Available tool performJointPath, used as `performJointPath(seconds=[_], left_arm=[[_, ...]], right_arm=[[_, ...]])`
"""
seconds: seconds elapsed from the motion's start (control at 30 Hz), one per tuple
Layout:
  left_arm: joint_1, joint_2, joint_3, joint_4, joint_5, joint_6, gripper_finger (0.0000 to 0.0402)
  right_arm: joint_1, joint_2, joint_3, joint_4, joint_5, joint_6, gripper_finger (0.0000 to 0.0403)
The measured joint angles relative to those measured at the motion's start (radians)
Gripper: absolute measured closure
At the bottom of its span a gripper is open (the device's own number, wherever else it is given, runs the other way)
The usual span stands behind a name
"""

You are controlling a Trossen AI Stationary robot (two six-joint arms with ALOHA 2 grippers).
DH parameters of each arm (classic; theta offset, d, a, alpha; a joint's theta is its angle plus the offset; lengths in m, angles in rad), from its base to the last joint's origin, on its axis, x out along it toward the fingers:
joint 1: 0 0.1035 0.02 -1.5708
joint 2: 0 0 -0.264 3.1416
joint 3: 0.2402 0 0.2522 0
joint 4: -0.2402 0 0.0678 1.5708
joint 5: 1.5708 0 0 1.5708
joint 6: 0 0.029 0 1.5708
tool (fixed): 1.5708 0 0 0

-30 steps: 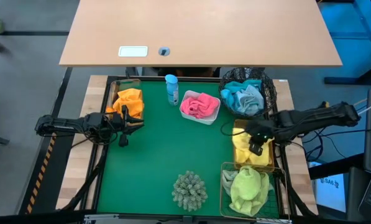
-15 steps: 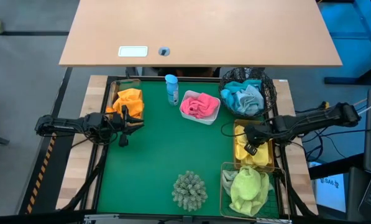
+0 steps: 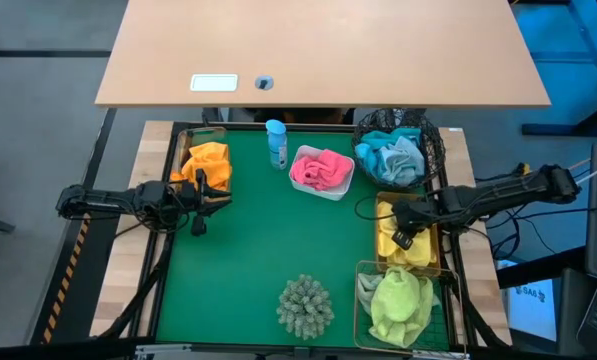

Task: Sort microfiber towel by color & place in baskets
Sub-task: Put the yellow microfiber towel into the yellow bin, then return to Home Position

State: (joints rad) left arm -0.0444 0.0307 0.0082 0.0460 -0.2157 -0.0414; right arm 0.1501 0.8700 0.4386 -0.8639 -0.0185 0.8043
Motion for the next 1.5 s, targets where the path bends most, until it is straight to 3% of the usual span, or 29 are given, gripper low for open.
performJointPath(seconds=[0.5,0.8,1.5], left_arm=[[0.0,0.0,0.0,0.0,0.0,0.0,0.0312],[0.0,0.0,0.0,0.0,0.0,0.001,0.0312],[0.0,0.0,0.0,0.0,0.0,-0.006,0.0312]], right_arm=[[0.0,0.001,0.123,-0.099,-0.055,-0.052,0.0263],[0.0,0.0,0.274,-0.273,-0.132,-0.052,0.026],[0.0,0.0,0.644,-0.298,-0.119,-0.053,0.026]])
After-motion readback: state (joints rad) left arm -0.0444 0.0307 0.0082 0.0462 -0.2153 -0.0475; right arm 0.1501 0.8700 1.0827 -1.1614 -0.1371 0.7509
